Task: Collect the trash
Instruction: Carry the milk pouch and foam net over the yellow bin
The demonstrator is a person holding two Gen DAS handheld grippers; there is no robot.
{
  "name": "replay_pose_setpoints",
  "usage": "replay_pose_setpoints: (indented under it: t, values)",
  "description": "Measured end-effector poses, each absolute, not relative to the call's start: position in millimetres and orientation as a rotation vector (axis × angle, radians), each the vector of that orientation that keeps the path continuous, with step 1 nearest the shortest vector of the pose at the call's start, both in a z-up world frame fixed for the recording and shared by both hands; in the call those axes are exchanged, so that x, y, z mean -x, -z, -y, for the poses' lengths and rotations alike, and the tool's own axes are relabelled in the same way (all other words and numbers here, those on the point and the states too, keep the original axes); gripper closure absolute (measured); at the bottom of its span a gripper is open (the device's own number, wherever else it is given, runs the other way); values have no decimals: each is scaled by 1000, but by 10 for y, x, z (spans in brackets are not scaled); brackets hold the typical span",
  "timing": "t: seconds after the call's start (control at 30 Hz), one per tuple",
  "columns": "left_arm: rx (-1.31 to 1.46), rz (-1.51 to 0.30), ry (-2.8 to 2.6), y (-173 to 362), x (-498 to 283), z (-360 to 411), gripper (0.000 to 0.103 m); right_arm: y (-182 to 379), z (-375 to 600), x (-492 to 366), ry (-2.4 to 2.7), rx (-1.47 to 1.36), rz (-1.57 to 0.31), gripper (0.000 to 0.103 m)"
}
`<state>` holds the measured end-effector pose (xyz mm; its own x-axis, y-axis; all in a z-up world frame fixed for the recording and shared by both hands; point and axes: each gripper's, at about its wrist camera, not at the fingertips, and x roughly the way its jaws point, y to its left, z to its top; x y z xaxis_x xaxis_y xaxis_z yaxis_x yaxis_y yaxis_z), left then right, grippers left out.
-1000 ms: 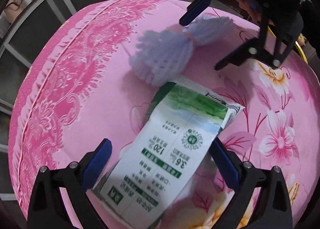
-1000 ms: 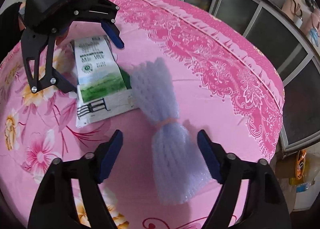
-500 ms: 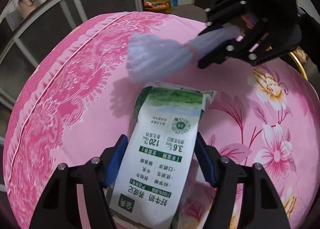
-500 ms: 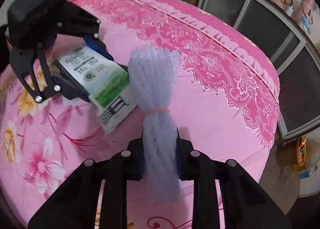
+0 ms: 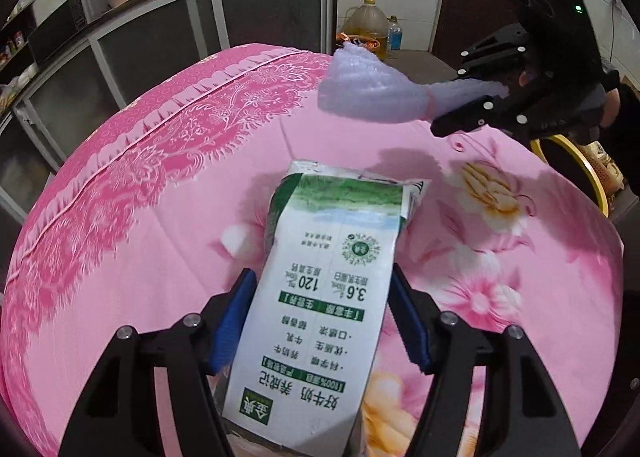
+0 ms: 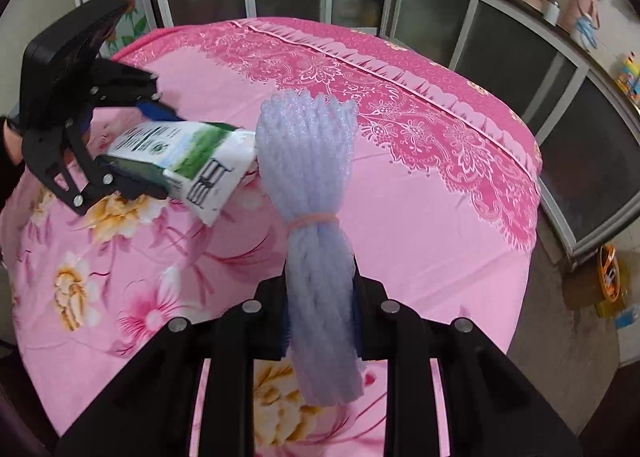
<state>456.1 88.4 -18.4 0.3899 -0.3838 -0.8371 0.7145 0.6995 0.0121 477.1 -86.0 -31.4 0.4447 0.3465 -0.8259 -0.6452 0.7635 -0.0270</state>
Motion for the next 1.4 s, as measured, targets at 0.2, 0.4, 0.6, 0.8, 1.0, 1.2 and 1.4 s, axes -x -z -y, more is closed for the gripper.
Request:
replay_pose_setpoints:
  t: [0.2,0.4,0.6,0.8,1.0,1.2,1.4]
  values:
    - [-403,-925,698,154,-4096,-897,40,277,967,-4344,-623,333,-918,81]
    - [-369,-893,658,29,-3737,-859,42,285,1156,-3895,-604,301,-925,80]
    - [-309,-831,680,-112,-3297,-615,43,283,1449,-3475,-570,242,-920,81]
    - [-282,-800,696,-188,-3035,-419,43,243,1816,-3109,-538,170,-901,80]
    - [-240,-738,706,-431,-2808,-223,43,211,2144,-2777,-512,132,-875,80]
    - [-210,-690,703,-558,-2560,102,43,229,2445,-2477,-490,90,-858,80]
    - [-198,-654,714,-586,-2318,544,43,285,2785,-2168,-447,39,-843,80]
